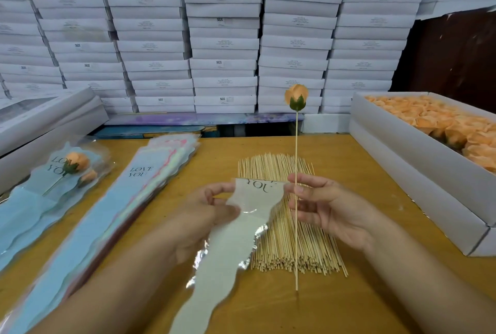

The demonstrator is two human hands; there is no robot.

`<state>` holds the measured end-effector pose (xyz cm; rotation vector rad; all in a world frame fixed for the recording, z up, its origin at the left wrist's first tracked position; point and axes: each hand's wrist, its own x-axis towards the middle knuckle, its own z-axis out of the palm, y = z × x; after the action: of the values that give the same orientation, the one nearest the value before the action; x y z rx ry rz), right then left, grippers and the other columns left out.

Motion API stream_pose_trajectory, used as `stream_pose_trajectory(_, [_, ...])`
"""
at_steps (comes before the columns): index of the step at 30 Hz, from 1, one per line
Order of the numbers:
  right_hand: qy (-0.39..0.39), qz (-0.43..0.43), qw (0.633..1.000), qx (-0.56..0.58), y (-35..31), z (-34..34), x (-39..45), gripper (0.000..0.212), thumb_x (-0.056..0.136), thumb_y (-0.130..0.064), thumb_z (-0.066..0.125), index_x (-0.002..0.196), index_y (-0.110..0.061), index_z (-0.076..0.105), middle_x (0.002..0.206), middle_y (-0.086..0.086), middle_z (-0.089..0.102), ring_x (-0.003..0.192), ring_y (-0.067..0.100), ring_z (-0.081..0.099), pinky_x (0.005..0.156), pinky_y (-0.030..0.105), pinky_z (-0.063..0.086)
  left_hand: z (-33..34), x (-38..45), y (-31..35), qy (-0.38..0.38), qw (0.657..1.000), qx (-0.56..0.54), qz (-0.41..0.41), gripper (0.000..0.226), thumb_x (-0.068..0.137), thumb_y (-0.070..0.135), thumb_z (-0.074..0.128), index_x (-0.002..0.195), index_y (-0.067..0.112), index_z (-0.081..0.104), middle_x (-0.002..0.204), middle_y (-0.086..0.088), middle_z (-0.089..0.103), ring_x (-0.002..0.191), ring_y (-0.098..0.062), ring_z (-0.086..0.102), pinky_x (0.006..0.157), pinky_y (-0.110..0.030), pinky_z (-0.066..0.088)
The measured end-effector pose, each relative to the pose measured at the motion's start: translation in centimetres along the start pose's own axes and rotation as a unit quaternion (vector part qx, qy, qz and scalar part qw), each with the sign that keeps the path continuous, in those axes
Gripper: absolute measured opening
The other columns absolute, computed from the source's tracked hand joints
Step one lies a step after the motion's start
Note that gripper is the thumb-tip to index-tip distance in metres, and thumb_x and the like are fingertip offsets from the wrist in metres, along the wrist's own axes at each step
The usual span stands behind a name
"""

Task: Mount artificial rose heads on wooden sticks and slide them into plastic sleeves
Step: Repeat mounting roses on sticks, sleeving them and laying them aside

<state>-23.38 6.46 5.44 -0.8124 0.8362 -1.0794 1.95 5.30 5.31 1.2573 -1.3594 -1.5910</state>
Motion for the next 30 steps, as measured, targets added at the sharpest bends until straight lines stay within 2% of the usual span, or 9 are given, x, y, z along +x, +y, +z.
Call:
stream_pose_trajectory(3, [0.008,-0.008,1.0,-0.001,-0.2,0.0,0.0,0.029,0.072,0.005,0.069,0.099,-0.003,0.076,0.085,0.016,0.073,0.064,0.021,0.071,0.049,0.027,0.059,1.2,-0.6,-0.5,-0.021,0.999,0.037,0.013,0.037,0.093,-0.001,0.065,0.126,0.017,0.062,0.106,-0.012,0.077,0.092,-0.031,0.075,0.076,-0.039,0.059])
stream_pose_trajectory(7, [0.017,-0.015,0.999,-0.025,-0.2,0.0,-0.2,0.035,0.072,0.005,0.068,0.107,0.001,0.07,0.076,0.015,0.071,0.063,0.019,0.071,0.051,0.027,0.06,2.2,-1.4,-0.9,-0.073,0.995,0.074,0.003,0.036,0.091,-0.001,0.067,0.122,0.017,0.065,0.105,-0.008,0.078,0.094,-0.025,0.076,0.07,-0.032,0.06])
stream_pose_trajectory(11, [0.002,-0.015,0.998,-0.056,-0.4,0.0,-0.5,0.033,0.071,0.005,0.069,0.104,0.001,0.072,0.076,0.015,0.07,0.065,0.021,0.071,0.049,0.027,0.059,2.5,-2.1,-0.8,-0.143,0.987,0.067,-0.033,0.037,0.089,0.008,0.073,0.124,0.017,0.066,0.111,-0.006,0.077,0.103,-0.024,0.074,0.081,-0.031,0.062])
stream_pose_trajectory(15, [-0.024,0.003,0.994,-0.108,-0.3,0.3,-0.6,0.024,0.069,0.001,0.073,0.091,-0.005,0.079,0.079,0.013,0.071,0.068,0.021,0.072,0.051,0.028,0.06,2.2,-1.4,0.1,-0.06,0.998,-0.028,-0.003,0.053,0.078,0.026,0.077,0.128,0.017,0.062,0.103,-0.006,0.077,0.091,-0.02,0.075,0.07,-0.028,0.061])
stream_pose_trajectory(19, [-0.043,0.023,0.989,-0.141,0.2,0.6,-0.7,0.022,0.072,-0.001,0.073,0.089,-0.011,0.081,0.083,0.011,0.074,0.072,0.021,0.073,0.055,0.029,0.061,1.4,-0.1,1.3,-0.037,0.989,-0.136,0.042,0.049,0.086,0.02,0.07,0.133,0.012,0.059,0.101,-0.008,0.077,0.081,-0.02,0.075,0.07,-0.031,0.062])
stream_pose_trajectory(22, [-0.049,0.029,0.988,-0.143,0.5,0.9,-0.6,0.022,0.071,-0.002,0.074,0.089,-0.012,0.081,0.083,0.01,0.074,0.074,0.022,0.073,0.057,0.029,0.061,1.7,0.4,1.2,-0.035,0.988,-0.139,0.063,0.023,0.093,0.018,0.065,0.114,0.015,0.072,0.108,-0.015,0.076,0.092,-0.027,0.076,0.067,-0.03,0.061])
stream_pose_trajectory(23, [-0.052,0.031,0.988,-0.145,0.6,1.0,-0.6,0.022,0.071,-0.003,0.075,0.09,-0.012,0.081,0.083,0.01,0.074,0.075,0.022,0.073,0.057,0.029,0.061,1.9,0.3,1.2,-0.029,0.989,-0.134,0.062,0.015,0.094,0.016,0.065,0.1,0.019,0.078,0.102,-0.014,0.077,0.085,-0.026,0.077,0.063,-0.029,0.061])
stream_pose_trajectory(25, [-0.057,0.031,0.987,-0.148,0.7,1.1,-0.6,0.023,0.071,-0.004,0.075,0.091,-0.013,0.081,0.083,0.009,0.074,0.076,0.022,0.073,0.057,0.029,0.061,2.2,0.4,0.7,-0.011,0.991,-0.118,0.063,0.027,0.096,0.01,0.063,0.078,0.022,0.08,0.087,-0.013,0.078,0.066,-0.021,0.075,0.053,-0.025,0.058])
stream_pose_trajectory(30, [-0.043,0.003,0.992,-0.12,0.4,0.8,-0.5,0.023,0.069,-0.002,0.075,0.089,-0.012,0.081,0.081,0.013,0.072,0.07,0.023,0.072,0.055,0.029,0.061,2.0,0.8,-0.3,-0.009,0.994,-0.084,0.066,0.017,0.096,0.01,0.064,0.098,0.017,0.079,0.105,-0.019,0.076,0.095,-0.034,0.075,0.074,-0.04,0.064])
